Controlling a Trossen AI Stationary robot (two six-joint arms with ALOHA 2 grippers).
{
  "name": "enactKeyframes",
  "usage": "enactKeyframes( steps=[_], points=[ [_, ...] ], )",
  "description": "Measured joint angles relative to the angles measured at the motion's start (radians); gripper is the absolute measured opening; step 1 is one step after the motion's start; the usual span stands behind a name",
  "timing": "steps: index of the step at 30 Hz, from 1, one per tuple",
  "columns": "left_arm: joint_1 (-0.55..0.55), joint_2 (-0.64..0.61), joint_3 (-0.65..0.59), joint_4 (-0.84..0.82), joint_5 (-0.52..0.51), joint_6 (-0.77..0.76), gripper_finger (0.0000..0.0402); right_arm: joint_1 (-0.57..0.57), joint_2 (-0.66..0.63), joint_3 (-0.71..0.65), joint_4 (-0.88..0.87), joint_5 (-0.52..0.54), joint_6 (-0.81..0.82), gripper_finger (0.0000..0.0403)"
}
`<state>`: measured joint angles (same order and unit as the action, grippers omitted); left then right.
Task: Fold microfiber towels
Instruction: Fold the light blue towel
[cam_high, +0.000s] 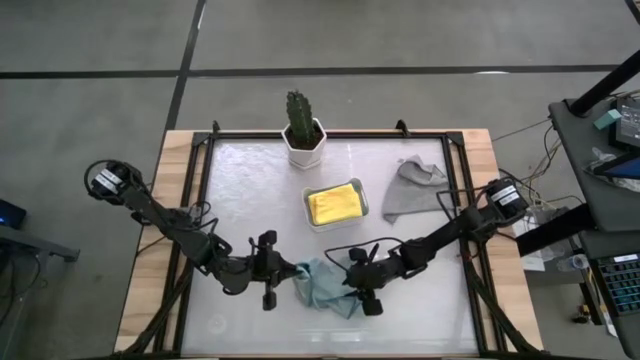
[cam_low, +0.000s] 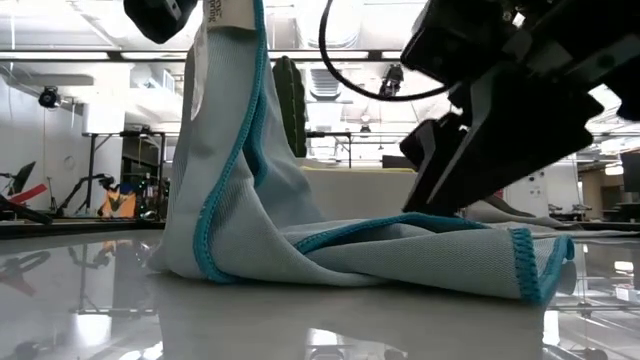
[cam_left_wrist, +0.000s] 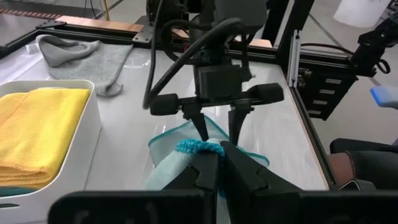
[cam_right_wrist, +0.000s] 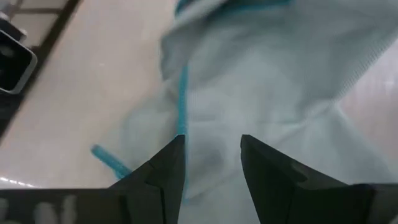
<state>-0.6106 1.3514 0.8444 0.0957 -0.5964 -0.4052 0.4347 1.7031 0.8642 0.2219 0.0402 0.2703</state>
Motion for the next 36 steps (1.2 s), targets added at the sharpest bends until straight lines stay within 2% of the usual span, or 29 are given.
enactKeyframes(
  steps=[13,21,32,36],
  points=[
    [0.000,0.001,0.000,0.000,-0.001,0.000,0.0000,0.000,0.034,0.000,-0.005,0.012,-0.001,0.0102],
    [0.000,0.002,0.000,0.000,-0.004,0.000,0.0000,0.000,0.026,0.000,-0.006,0.023,-0.036,0.0016],
    [0.000,0.002,0.000,0.000,-0.004,0.001,0.0000,0.000,0.020,0.000,-0.008,0.023,-0.012,0.0009],
    [0.000,0.003,0.000,0.000,-0.005,0.001,0.0000,-0.003,0.006,0.000,-0.032,0.052,0.021,0.0022]
  ],
)
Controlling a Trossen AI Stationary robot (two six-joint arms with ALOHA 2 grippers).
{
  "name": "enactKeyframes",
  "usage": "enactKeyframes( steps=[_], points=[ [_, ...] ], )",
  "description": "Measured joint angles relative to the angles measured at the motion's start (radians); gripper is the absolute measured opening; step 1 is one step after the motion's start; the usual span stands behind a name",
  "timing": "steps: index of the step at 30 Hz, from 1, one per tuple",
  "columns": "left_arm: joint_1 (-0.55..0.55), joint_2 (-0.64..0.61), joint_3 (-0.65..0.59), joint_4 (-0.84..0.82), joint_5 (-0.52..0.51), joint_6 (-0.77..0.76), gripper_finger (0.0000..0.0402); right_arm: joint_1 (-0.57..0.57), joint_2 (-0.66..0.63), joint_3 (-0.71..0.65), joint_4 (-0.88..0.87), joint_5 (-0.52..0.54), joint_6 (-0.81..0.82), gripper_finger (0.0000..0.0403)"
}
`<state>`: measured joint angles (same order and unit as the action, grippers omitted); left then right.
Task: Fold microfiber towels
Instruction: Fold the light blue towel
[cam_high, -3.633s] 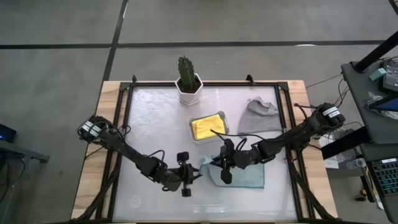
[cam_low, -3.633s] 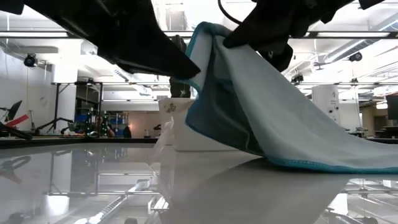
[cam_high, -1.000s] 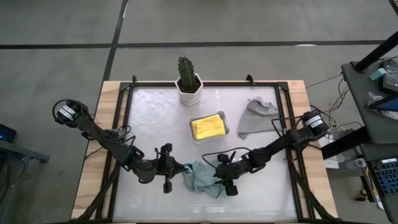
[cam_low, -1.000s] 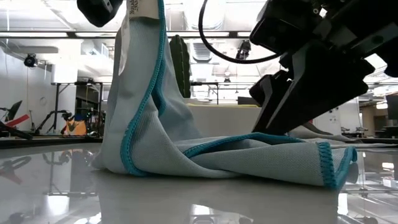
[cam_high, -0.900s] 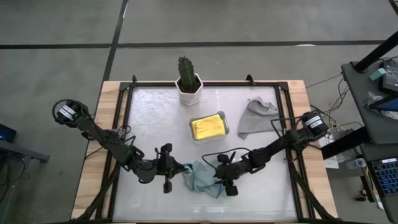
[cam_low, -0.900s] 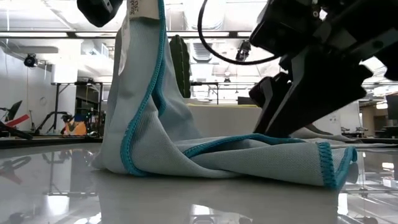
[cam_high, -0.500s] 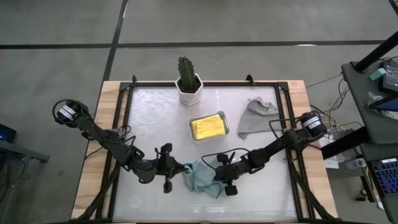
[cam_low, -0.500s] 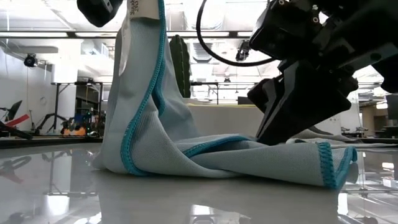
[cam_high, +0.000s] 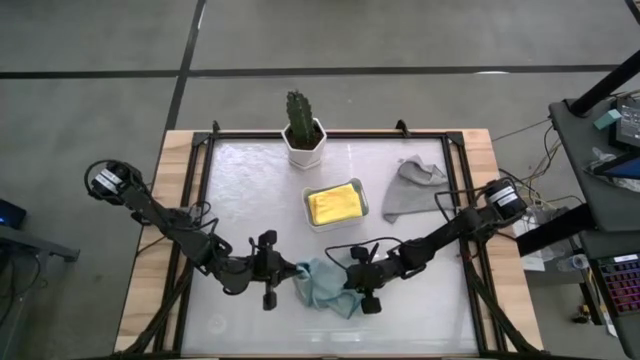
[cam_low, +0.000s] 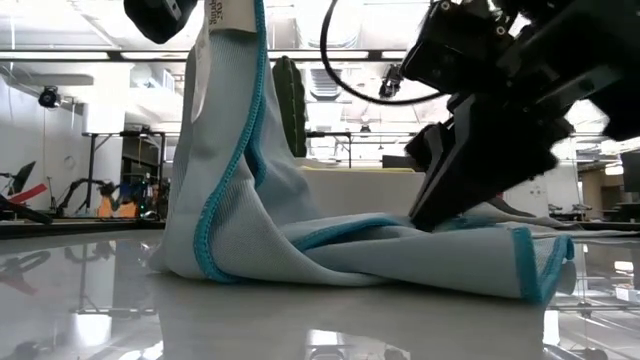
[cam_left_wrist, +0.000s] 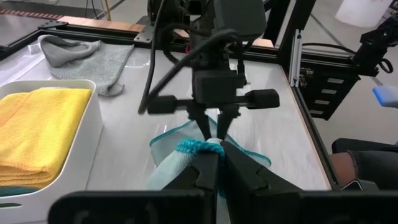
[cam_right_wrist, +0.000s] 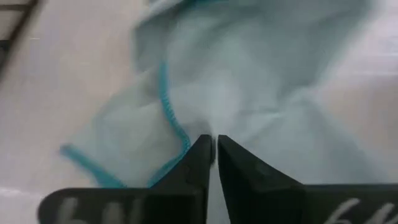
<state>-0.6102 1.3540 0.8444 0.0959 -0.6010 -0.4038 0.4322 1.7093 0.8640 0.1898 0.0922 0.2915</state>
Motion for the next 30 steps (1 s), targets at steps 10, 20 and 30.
enactKeyframes(
  steps=[10,20,30],
  points=[
    [0.000,0.000,-0.001,-0.010,-0.006,0.005,0.0000,0.004,-0.118,0.106,-0.401,0.376,0.079,0.0039],
    [0.000,0.000,-0.001,-0.001,-0.008,0.024,0.0000,0.033,-0.121,0.157,-0.394,0.170,0.049,0.0081],
    [0.000,0.000,-0.001,-0.001,-0.009,0.025,0.0000,0.059,-0.110,0.141,-0.393,0.170,0.062,0.0168]
  ],
)
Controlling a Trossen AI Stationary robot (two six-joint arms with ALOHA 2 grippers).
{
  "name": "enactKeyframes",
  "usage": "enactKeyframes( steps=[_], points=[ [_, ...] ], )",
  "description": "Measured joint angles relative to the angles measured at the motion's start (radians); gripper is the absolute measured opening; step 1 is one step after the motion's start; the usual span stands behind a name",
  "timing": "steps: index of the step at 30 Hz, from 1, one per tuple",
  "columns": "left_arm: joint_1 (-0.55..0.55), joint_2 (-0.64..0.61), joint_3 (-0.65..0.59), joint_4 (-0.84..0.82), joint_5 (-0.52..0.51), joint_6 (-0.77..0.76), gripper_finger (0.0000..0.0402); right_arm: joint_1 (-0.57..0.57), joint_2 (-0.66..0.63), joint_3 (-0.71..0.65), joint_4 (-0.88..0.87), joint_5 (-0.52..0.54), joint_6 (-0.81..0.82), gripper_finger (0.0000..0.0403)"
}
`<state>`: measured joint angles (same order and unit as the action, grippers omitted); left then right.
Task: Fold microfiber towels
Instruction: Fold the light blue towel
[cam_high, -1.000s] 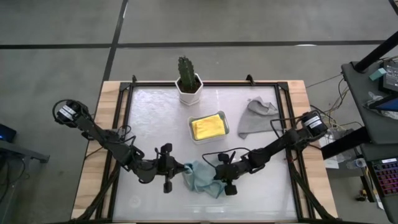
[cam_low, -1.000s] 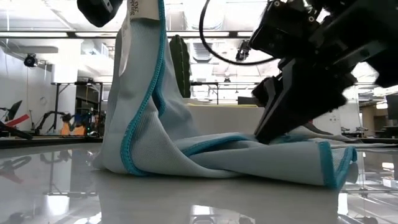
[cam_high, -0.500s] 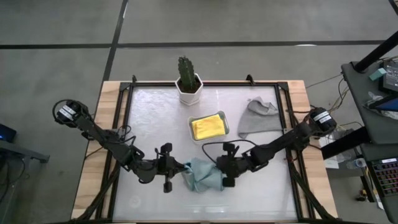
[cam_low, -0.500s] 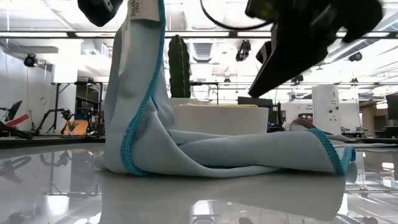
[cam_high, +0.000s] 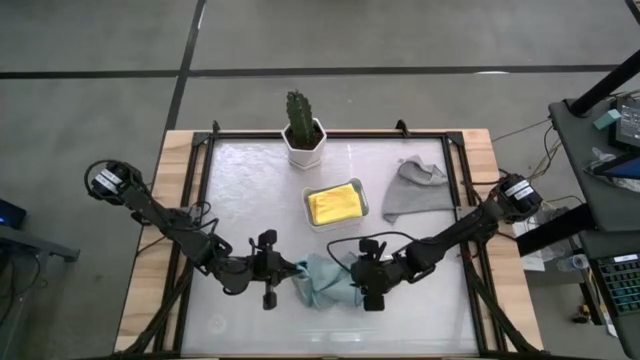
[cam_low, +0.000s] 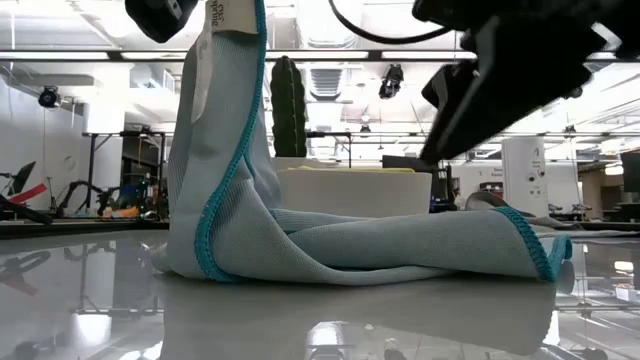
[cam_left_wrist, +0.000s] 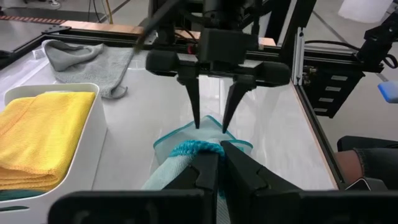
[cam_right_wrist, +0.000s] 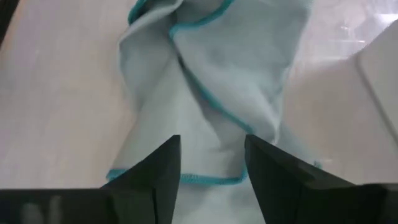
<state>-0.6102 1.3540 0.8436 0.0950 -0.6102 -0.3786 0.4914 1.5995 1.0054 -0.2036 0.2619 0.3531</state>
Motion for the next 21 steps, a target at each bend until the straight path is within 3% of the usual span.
enactKeyframes(
  steps=[6,12,21],
  points=[
    [0.000,0.000,-0.001,0.000,-0.001,0.000,0.0000,0.010,0.066,-0.002,0.031,0.009,-0.012,0.0166],
    [0.000,0.000,-0.003,0.001,-0.001,0.000,0.0000,-0.002,0.138,-0.002,0.034,0.179,0.003,0.0162],
    [0.000,0.002,-0.008,0.001,-0.001,0.000,0.0000,-0.030,0.200,-0.002,0.059,0.191,0.002,0.0163]
  ],
)
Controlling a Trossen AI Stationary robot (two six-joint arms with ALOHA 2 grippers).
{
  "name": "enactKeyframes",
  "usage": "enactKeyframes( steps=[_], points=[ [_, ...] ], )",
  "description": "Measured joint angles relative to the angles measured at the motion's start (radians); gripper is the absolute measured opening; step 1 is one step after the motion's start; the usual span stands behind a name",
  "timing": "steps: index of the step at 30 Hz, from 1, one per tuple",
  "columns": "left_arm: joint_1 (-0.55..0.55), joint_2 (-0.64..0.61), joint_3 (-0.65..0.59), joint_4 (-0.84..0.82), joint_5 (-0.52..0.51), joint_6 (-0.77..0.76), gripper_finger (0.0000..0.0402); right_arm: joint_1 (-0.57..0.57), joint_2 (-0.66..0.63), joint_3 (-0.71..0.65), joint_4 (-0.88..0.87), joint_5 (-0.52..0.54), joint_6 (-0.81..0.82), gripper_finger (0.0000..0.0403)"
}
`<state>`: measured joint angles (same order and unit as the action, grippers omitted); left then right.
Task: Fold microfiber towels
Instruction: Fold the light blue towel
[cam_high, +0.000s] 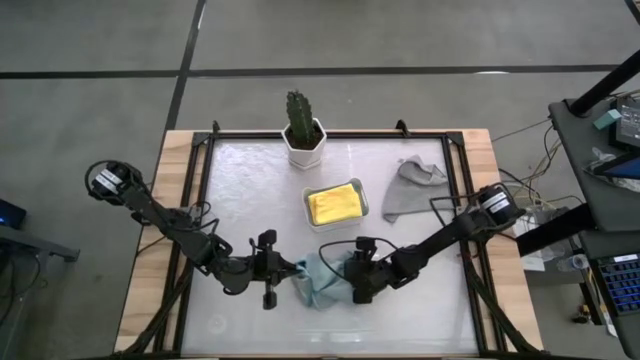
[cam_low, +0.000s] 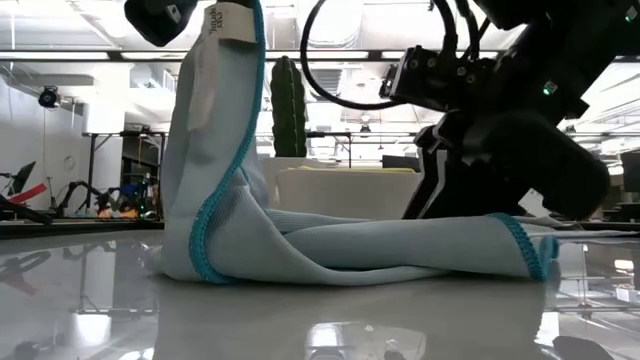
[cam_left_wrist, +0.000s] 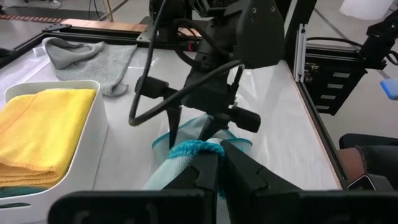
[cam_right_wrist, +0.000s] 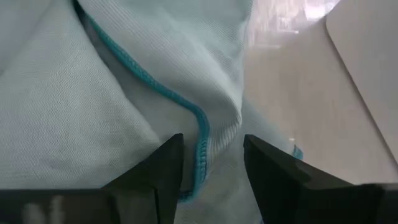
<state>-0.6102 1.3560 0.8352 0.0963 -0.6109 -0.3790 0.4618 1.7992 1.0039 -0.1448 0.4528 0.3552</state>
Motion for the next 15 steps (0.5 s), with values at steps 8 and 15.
enactKeyframes(
  steps=[8,15],
  points=[
    [0.000,0.000,-0.009,0.001,0.000,-0.006,0.0000,0.000,-0.003,0.000,0.015,-0.012,-0.032,0.0066],
    [-0.001,-0.002,-0.009,-0.001,0.003,-0.006,0.0000,0.023,-0.100,-0.002,-0.025,-0.011,-0.059,0.0011]
  ],
)
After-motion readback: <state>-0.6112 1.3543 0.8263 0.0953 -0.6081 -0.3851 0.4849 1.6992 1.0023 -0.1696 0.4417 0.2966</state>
